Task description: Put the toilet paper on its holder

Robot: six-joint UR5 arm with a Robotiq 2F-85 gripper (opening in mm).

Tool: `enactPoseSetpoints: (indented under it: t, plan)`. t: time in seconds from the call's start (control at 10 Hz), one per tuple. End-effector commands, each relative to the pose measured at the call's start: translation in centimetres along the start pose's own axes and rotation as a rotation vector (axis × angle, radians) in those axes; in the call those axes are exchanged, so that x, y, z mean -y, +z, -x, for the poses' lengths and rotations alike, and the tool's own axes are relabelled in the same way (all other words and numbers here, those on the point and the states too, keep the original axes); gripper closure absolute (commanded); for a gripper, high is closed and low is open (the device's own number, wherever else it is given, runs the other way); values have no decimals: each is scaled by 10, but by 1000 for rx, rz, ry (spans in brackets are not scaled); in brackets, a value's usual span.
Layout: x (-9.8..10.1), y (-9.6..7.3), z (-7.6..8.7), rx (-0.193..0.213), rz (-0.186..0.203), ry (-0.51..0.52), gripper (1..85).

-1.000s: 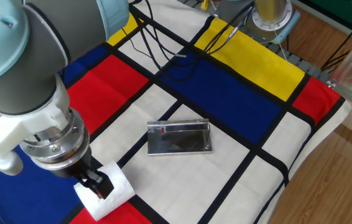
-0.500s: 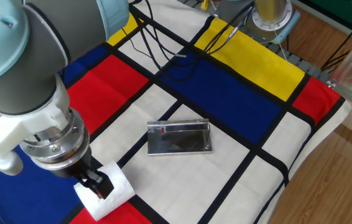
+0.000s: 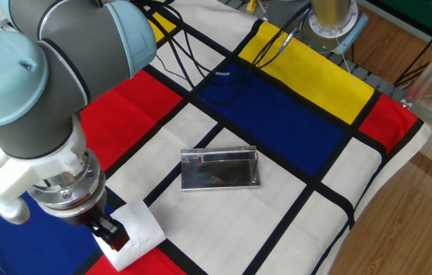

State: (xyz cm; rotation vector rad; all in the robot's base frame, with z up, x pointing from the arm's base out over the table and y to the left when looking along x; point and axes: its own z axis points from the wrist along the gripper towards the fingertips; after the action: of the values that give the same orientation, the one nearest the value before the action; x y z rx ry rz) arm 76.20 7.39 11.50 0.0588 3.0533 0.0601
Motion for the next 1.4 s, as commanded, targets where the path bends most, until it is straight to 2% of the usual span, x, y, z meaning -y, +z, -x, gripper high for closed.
enactPoseSetpoints:
  t: [0.0,0.3,0.5,0.6,0.8,1.1,1.3]
  plan:
    - [-8,0,-1,-5,27,139,73]
    - [-8,4,1,0,22,212,73]
    - [7,7,-2,-4,-27,144,97]
    - [6,7,-4,-12,-21,98,100]
    - [-7,6,-3,-10,27,78,117]
    - [-10,6,-2,-8,39,85,117]
    - [-12,13,-5,-2,46,87,117]
